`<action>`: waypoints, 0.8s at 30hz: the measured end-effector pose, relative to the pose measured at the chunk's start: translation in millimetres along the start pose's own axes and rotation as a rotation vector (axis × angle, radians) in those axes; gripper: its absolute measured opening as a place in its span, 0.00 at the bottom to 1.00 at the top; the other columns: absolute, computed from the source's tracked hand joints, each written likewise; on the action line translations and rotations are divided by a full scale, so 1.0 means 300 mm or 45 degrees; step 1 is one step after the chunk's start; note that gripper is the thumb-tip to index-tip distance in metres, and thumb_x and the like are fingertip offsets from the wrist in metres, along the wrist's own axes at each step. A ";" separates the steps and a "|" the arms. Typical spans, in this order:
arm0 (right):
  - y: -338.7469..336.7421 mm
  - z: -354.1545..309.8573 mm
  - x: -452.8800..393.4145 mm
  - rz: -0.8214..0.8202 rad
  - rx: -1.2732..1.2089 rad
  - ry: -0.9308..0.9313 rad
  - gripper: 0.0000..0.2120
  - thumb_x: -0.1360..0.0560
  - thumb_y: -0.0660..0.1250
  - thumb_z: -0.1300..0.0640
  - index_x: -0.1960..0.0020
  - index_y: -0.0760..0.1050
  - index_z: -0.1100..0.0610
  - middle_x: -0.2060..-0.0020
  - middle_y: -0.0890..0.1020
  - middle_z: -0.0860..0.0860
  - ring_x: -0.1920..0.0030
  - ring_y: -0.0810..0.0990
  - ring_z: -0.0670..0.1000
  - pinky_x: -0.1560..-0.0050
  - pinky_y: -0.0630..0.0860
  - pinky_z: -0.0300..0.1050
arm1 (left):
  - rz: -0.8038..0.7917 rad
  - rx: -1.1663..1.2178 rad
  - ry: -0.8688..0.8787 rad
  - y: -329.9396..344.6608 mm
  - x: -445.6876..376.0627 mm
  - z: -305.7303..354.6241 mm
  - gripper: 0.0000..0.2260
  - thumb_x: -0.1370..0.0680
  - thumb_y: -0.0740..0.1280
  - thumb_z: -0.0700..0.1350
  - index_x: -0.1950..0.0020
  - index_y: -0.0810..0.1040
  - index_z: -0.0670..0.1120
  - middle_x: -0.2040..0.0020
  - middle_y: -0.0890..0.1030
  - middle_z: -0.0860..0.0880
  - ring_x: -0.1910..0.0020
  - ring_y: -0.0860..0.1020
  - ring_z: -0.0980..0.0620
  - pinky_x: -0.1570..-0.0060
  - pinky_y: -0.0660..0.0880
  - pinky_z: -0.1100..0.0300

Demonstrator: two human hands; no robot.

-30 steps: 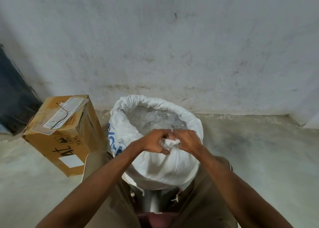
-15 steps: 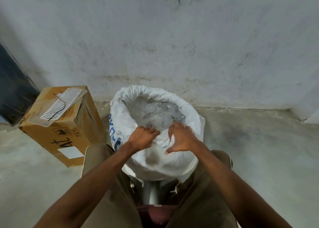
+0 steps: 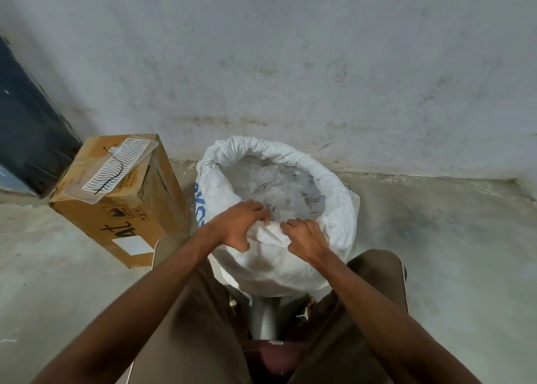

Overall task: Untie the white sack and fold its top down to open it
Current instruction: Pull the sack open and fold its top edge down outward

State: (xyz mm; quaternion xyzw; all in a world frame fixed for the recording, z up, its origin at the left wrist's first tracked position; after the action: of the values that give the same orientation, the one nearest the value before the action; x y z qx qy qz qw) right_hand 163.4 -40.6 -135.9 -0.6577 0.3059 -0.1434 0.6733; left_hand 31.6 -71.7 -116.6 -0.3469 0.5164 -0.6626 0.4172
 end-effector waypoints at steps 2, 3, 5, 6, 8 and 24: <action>0.013 -0.013 0.015 0.101 0.067 -0.024 0.17 0.49 0.67 0.70 0.64 0.74 0.54 0.71 0.77 0.49 0.73 0.76 0.55 0.72 0.67 0.43 | -0.051 -0.203 -0.057 0.002 0.007 -0.045 0.26 0.40 0.72 0.44 0.43 0.73 0.49 0.53 0.74 0.50 0.57 0.75 0.47 0.60 0.72 0.56; 0.019 -0.017 0.020 0.109 0.075 -0.021 0.18 0.49 0.67 0.70 0.64 0.74 0.54 0.71 0.76 0.48 0.73 0.75 0.54 0.72 0.67 0.43 | -0.082 -0.298 -0.079 0.011 0.006 -0.059 0.22 0.37 0.71 0.43 0.44 0.73 0.48 0.54 0.75 0.48 0.59 0.77 0.45 0.61 0.72 0.55; 0.019 -0.014 0.007 0.067 -0.005 -0.011 0.18 0.49 0.69 0.67 0.63 0.72 0.53 0.70 0.77 0.48 0.71 0.77 0.55 0.70 0.67 0.43 | -0.156 -0.485 -0.074 0.037 0.005 -0.059 0.18 0.35 0.71 0.40 0.47 0.75 0.46 0.57 0.77 0.47 0.64 0.79 0.42 0.65 0.73 0.55; 0.014 -0.006 -0.008 -0.001 -0.078 0.009 0.18 0.47 0.72 0.63 0.61 0.71 0.52 0.68 0.77 0.46 0.69 0.78 0.54 0.67 0.67 0.43 | -0.162 -0.536 -0.074 0.045 0.009 -0.059 0.17 0.37 0.72 0.39 0.49 0.75 0.45 0.60 0.77 0.47 0.68 0.79 0.42 0.69 0.72 0.56; 0.010 0.005 -0.038 -0.185 -0.213 0.072 0.22 0.44 0.75 0.47 0.55 0.68 0.48 0.60 0.76 0.43 0.62 0.78 0.50 0.59 0.68 0.46 | -0.067 -0.556 -0.030 0.050 0.016 -0.059 0.18 0.43 0.75 0.37 0.56 0.75 0.44 0.65 0.76 0.47 0.74 0.76 0.44 0.77 0.68 0.58; 0.154 -0.114 -0.144 -0.363 -0.119 0.221 0.15 0.28 0.74 0.50 0.45 0.76 0.54 0.49 0.83 0.55 0.46 0.82 0.60 0.47 0.76 0.51 | 0.825 0.721 -0.585 0.101 0.210 -0.060 0.20 0.38 0.72 0.44 0.46 0.79 0.52 0.47 0.77 0.57 0.43 0.71 0.50 0.44 0.67 0.62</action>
State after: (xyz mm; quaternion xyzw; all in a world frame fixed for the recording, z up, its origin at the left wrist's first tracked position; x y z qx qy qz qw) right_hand 99.9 -37.7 -169.5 -0.7102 0.2730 -0.2794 0.5857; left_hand -4.5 -125.5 -148.5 -0.1786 0.2917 -0.5194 0.7831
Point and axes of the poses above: each hand's wrist, its own x-axis away from the middle knuckle, its own y-axis out of the palm, z = x × y, the point moved 8 cm from there along -x, towards the middle knuckle
